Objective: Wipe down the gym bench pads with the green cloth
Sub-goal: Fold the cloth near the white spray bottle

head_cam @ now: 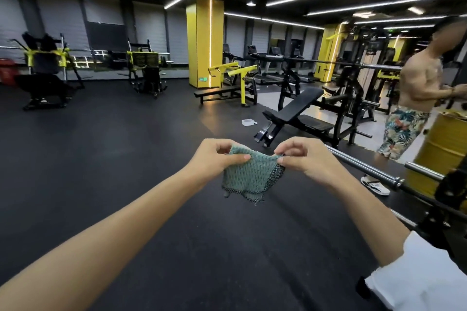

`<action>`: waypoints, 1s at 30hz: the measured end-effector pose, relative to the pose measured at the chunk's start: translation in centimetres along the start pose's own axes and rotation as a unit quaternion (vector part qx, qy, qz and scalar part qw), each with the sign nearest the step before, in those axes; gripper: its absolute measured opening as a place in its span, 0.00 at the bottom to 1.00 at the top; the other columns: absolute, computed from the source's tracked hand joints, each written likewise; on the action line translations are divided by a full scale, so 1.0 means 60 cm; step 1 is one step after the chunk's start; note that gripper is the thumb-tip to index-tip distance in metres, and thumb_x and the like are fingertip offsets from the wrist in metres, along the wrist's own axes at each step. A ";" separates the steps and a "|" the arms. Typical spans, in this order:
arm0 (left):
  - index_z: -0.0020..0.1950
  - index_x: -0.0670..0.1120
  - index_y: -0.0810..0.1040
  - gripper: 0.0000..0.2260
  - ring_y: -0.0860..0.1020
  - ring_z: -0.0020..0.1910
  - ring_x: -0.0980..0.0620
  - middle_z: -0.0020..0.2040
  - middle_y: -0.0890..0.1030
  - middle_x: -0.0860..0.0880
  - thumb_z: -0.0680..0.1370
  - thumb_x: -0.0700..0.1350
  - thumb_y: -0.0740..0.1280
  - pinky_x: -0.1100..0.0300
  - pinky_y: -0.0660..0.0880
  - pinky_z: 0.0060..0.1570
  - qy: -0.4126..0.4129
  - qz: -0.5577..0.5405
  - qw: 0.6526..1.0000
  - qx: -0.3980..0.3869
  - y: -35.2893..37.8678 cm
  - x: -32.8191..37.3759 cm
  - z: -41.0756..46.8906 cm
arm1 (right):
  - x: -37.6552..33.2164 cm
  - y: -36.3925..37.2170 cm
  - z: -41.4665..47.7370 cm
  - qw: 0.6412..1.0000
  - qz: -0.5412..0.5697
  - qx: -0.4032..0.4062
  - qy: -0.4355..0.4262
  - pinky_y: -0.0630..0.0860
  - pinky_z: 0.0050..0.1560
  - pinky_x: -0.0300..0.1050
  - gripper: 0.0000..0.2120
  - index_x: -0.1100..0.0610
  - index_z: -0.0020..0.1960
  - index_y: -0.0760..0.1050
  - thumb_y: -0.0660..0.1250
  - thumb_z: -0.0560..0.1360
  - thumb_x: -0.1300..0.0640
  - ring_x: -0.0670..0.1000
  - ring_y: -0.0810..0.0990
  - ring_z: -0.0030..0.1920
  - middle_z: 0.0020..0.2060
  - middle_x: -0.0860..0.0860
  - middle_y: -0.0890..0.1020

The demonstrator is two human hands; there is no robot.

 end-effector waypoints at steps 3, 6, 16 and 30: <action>0.50 0.39 0.85 0.05 0.83 0.40 0.59 0.41 0.85 0.49 0.75 0.36 0.73 0.68 0.77 0.41 0.004 0.015 1.000 0.002 -0.048 -0.025 0.112 | 0.012 0.015 0.130 0.999 -0.015 -0.021 -0.032 0.77 0.54 0.52 0.10 0.51 0.45 0.81 0.71 0.74 0.66 0.48 0.79 0.46 0.42 0.50 0.84; 0.51 0.40 0.85 0.06 0.84 0.43 0.57 0.44 0.86 0.48 0.75 0.38 0.73 0.66 0.78 0.45 0.009 0.029 1.000 0.009 -0.097 -0.057 0.217 | 0.028 0.045 0.254 0.996 -0.034 -0.042 -0.065 0.77 0.50 0.57 0.11 0.51 0.46 0.81 0.67 0.77 0.66 0.53 0.78 0.42 0.44 0.55 0.84; 0.51 0.40 0.85 0.06 0.84 0.43 0.55 0.46 0.86 0.45 0.76 0.37 0.73 0.64 0.80 0.46 -0.008 0.018 0.999 0.030 -0.253 -0.228 0.559 | 0.137 0.156 0.641 0.996 -0.028 -0.049 -0.069 0.74 0.45 0.47 0.11 0.48 0.43 0.80 0.67 0.76 0.63 0.48 0.76 0.37 0.37 0.47 0.83; 0.49 0.41 0.85 0.05 0.83 0.42 0.57 0.42 0.86 0.50 0.75 0.36 0.72 0.65 0.80 0.45 0.015 0.008 1.000 -0.004 -0.439 -0.403 1.123 | 0.279 0.224 1.210 0.998 -0.026 0.009 -0.056 0.71 0.41 0.37 0.10 0.49 0.44 0.81 0.69 0.76 0.64 0.42 0.77 0.34 0.43 0.51 0.81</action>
Point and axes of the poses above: each hand's wrist, its own z-axis towards the middle knuckle, its own y-axis out of the palm, x = y × z, the point moved 4 cm from there along z, towards the middle knuckle
